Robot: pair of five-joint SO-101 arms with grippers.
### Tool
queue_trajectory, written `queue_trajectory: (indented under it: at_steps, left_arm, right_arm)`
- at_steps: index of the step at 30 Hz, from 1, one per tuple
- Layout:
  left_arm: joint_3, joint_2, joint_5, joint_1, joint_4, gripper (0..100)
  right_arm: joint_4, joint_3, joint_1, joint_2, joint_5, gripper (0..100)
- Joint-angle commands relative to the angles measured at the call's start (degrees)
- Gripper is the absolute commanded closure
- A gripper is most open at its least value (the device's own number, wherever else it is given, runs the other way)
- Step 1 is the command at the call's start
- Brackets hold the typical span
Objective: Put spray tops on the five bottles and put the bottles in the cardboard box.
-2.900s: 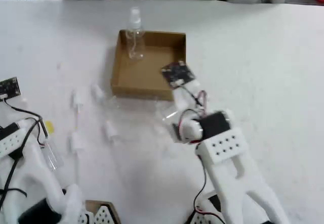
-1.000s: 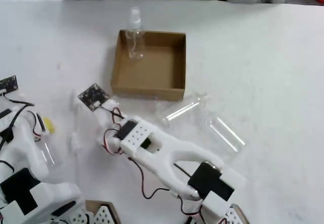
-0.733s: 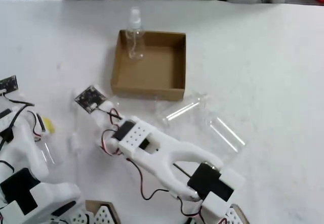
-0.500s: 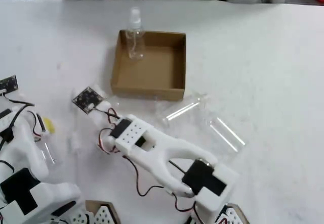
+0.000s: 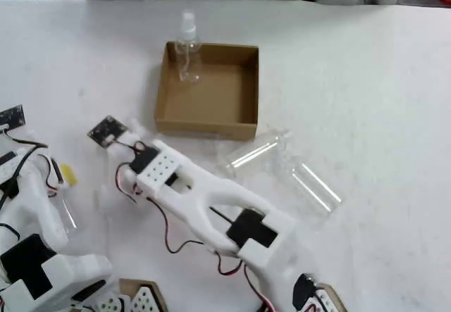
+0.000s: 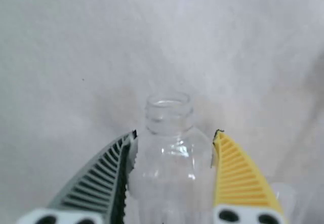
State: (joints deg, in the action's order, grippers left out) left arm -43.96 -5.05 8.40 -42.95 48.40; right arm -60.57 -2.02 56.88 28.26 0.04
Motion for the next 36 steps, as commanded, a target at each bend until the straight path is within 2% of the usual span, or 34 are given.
queue_trajectory:
  at_steps: [1,4,7,15,20,23,30,36]
  left_arm:
    - [2.2,0.22,-0.18,0.92,-0.09,88]
    - [2.2,0.22,-0.18,0.92,-0.09,88]
    - [2.2,0.22,-0.18,0.92,-0.09,88]
    - [2.2,0.31,-0.18,0.92,-0.09,88]
    - [2.2,0.31,-0.18,1.01,-0.18,88]
    - [2.2,0.31,-0.09,1.54,-0.18,88]
    - [2.55,-0.13,-0.35,1.8,-0.18,88]
    - [4.13,-2.95,-0.62,4.97,2.29,88]
  right_arm:
    - [-2.86,-3.43,0.66,1.01,5.8,88.3]
    - [-4.35,-4.57,1.63,2.07,7.91,89.8]
    - [-4.09,-4.57,1.89,2.15,8.0,99.1]
    - [-7.87,-4.66,1.01,0.92,7.91,98.1]
    - [-15.87,-4.04,-1.27,-9.8,8.18,98.1]
    - [-18.15,-1.05,-4.97,-17.1,8.35,98.1]
    - [-15.69,11.6,-14.37,-36.35,8.35,98.1]
    - [-10.59,22.15,-17.45,-53.49,8.0,98.1]
